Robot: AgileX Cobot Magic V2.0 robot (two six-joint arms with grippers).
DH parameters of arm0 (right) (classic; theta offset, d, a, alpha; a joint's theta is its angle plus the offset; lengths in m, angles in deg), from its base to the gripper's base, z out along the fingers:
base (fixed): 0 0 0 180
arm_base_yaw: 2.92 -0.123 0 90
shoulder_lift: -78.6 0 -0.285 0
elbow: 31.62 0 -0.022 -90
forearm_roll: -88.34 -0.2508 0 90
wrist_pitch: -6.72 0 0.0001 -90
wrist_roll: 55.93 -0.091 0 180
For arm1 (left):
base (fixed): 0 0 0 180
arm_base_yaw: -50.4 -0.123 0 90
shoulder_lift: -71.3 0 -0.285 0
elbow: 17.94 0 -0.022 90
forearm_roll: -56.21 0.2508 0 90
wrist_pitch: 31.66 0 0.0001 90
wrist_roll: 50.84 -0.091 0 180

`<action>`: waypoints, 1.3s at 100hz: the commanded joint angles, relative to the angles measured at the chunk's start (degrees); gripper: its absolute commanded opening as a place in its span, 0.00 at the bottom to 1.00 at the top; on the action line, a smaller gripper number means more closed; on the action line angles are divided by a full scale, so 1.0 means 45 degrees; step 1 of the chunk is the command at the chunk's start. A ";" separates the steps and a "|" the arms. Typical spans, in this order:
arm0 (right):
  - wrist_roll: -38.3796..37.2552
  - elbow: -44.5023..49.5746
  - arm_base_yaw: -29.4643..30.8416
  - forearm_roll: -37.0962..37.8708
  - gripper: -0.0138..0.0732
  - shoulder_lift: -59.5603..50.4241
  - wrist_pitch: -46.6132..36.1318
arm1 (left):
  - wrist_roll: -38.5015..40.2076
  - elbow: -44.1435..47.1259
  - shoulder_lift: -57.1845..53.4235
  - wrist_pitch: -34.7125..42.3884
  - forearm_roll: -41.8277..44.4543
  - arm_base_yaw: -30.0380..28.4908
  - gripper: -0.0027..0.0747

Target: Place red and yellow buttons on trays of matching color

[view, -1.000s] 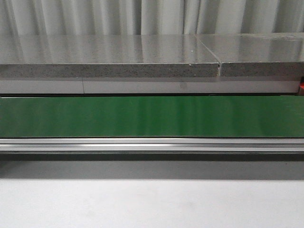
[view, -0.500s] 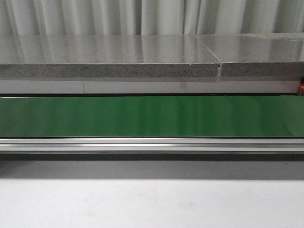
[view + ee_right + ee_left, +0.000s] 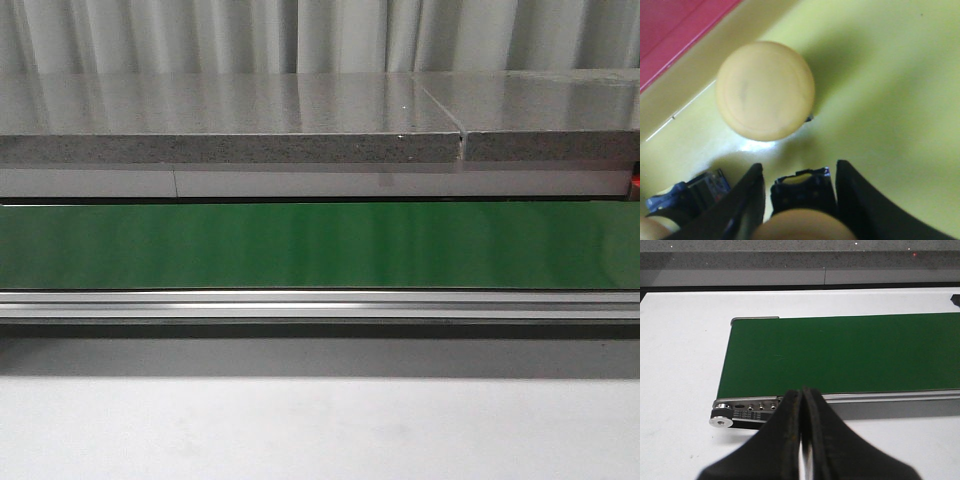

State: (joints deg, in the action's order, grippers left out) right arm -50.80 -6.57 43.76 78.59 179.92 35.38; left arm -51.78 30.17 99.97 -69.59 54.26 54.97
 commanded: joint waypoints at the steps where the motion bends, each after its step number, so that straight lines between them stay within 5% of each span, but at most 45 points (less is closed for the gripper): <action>1: 0.0047 -0.0274 0.0121 0.0274 0.24 -0.0275 -0.0548 | 0.0106 -0.0326 0.0084 0.0921 -0.0138 0.0038 0.01; 49: 0.0060 -0.0274 0.0247 0.0315 0.26 0.0056 -0.0331 | 0.0106 -0.0326 0.0084 0.0921 -0.0138 0.0038 0.01; 94: 0.0060 -0.0274 0.0247 0.0338 0.76 0.0056 0.0057 | 0.0106 -0.0326 0.0084 0.0921 -0.0138 0.0038 0.01; 130: 0.0060 -0.0274 0.0247 0.0350 0.79 -0.0726 0.0050 | 0.0106 -0.0326 0.0084 0.0921 -0.0138 0.0038 0.01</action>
State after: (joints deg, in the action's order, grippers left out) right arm -50.80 -6.57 44.47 79.93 180.57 36.76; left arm -51.78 30.17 99.97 -69.59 54.26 54.97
